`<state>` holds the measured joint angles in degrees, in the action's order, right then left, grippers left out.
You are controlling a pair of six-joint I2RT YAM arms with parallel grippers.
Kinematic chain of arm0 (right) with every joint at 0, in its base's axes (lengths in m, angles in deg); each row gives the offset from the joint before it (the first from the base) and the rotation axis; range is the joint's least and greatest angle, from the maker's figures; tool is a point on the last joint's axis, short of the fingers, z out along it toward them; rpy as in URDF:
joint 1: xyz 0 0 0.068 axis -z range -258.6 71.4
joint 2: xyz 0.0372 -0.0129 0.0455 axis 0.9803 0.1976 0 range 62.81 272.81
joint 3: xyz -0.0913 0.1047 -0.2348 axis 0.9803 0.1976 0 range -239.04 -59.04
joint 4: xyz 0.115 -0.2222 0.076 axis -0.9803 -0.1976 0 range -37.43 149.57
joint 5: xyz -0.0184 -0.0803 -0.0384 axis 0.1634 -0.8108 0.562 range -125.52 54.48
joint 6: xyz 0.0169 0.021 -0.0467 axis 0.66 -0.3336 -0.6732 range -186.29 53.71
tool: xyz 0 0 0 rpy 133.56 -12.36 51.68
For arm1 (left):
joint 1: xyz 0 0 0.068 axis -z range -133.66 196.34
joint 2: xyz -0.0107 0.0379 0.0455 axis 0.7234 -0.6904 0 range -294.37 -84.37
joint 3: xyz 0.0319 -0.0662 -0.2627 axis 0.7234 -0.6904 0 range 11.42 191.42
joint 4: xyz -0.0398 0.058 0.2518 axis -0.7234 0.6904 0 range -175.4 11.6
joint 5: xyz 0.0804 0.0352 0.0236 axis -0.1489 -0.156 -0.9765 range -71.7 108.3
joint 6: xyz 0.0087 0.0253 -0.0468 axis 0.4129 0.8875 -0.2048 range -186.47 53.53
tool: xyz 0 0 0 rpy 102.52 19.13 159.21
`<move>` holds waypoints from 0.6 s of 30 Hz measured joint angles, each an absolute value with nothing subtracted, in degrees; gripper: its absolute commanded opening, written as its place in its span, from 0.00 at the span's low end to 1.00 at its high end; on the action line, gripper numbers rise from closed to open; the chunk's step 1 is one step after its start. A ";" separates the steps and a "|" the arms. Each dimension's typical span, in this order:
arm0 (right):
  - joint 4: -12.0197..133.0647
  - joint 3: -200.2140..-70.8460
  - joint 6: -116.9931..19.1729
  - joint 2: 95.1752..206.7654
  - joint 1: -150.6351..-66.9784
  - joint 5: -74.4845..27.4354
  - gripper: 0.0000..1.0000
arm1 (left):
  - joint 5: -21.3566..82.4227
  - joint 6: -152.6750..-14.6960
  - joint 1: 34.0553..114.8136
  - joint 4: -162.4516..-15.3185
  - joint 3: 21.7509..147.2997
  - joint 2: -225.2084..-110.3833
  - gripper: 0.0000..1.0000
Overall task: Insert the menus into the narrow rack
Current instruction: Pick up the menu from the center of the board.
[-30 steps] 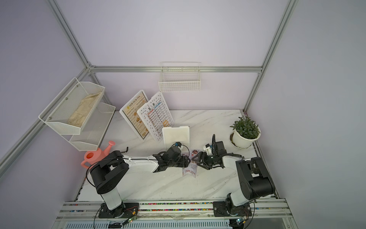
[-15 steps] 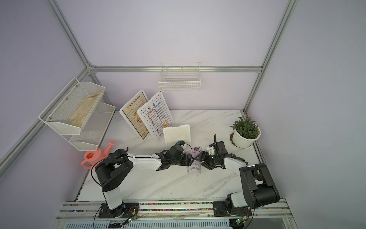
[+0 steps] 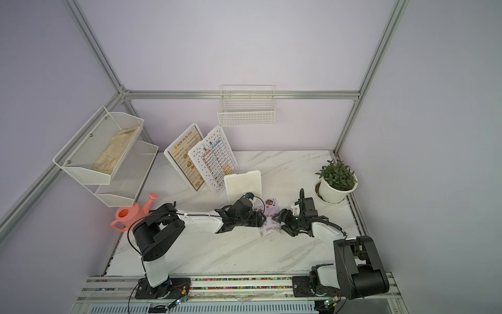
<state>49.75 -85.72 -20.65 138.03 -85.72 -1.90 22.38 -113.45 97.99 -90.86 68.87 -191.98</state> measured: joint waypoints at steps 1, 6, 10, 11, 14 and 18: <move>49.70 -85.58 -20.32 137.81 -85.72 -1.92 0.75 | 22.40 -113.43 97.99 -90.94 68.92 -192.07 0.66; 49.90 -84.38 -18.50 136.32 -85.72 -1.94 0.75 | 22.47 -113.43 97.99 -91.32 68.96 -192.26 0.66; 52.44 -82.66 -15.73 135.53 -85.59 -0.98 0.75 | 22.53 -113.45 97.99 -91.53 68.96 -192.33 0.66; 53.22 -82.31 -14.92 135.49 -85.48 -0.63 0.75 | 22.58 -113.45 97.99 -91.62 68.96 -192.37 0.66; 54.58 -81.54 -13.04 135.03 -85.41 -0.28 0.75 | 22.60 -113.45 97.99 -91.75 68.96 -192.39 0.66; 55.36 -79.64 -10.64 132.61 -85.41 -0.50 0.76 | 22.64 -113.45 97.99 -91.86 68.96 -192.46 0.66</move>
